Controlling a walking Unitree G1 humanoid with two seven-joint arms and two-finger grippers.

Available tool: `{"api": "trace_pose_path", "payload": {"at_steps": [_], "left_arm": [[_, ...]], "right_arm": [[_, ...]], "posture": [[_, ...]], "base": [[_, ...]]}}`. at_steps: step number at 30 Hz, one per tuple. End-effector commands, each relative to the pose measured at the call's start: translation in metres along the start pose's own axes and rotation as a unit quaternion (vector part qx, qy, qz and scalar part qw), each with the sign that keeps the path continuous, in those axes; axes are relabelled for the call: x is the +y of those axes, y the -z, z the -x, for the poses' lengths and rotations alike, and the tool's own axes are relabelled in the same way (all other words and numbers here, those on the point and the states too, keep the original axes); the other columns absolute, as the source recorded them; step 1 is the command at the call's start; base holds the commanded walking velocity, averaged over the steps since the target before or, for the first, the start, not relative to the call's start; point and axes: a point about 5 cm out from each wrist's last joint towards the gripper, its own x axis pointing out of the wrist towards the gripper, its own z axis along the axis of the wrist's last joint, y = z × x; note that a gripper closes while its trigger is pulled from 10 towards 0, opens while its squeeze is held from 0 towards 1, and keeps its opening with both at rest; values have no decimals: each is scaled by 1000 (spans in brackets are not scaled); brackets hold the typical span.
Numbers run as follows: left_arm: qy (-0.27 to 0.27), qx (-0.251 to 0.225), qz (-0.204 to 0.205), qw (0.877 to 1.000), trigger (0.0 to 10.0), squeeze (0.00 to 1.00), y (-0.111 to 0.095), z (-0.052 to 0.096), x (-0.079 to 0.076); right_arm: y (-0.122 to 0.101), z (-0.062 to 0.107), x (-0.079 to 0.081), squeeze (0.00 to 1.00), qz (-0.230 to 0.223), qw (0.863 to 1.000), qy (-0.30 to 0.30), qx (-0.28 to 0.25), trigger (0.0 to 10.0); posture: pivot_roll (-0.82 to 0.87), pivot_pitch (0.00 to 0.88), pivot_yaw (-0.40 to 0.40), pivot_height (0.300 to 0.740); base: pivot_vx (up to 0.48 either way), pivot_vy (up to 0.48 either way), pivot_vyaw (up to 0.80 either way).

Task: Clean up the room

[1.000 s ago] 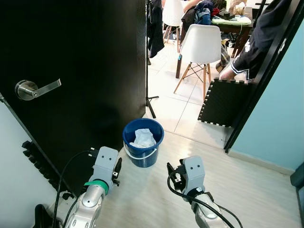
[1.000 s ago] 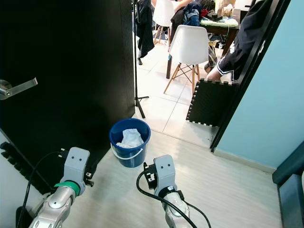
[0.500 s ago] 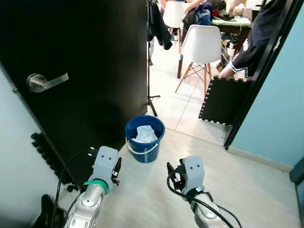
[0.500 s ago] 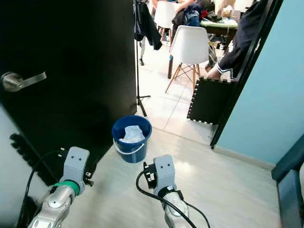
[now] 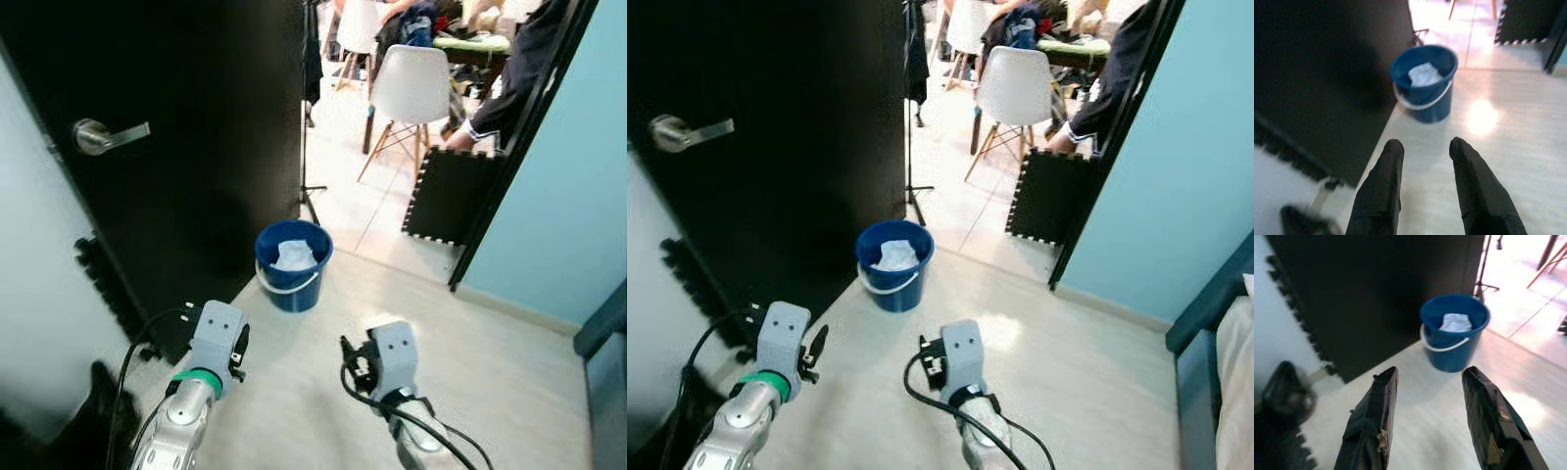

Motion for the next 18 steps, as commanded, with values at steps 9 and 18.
{"api": "trace_pose_path", "payload": {"at_steps": [9,18], "left_arm": [[7,13,-2,1000,10000,0,6,1,-3],[9,14,-1,1000,10000,0,6,0,-4]], "right_arm": [[8,5,-3,0,-5,1000,7,16,10000],[9,5,-5,0,-9,1000,10,22,10000]], "posture": [[-107,15,74,740],[-110,9,73,740]], "base": [[-310,0,0],[-133,0,-286]]}}
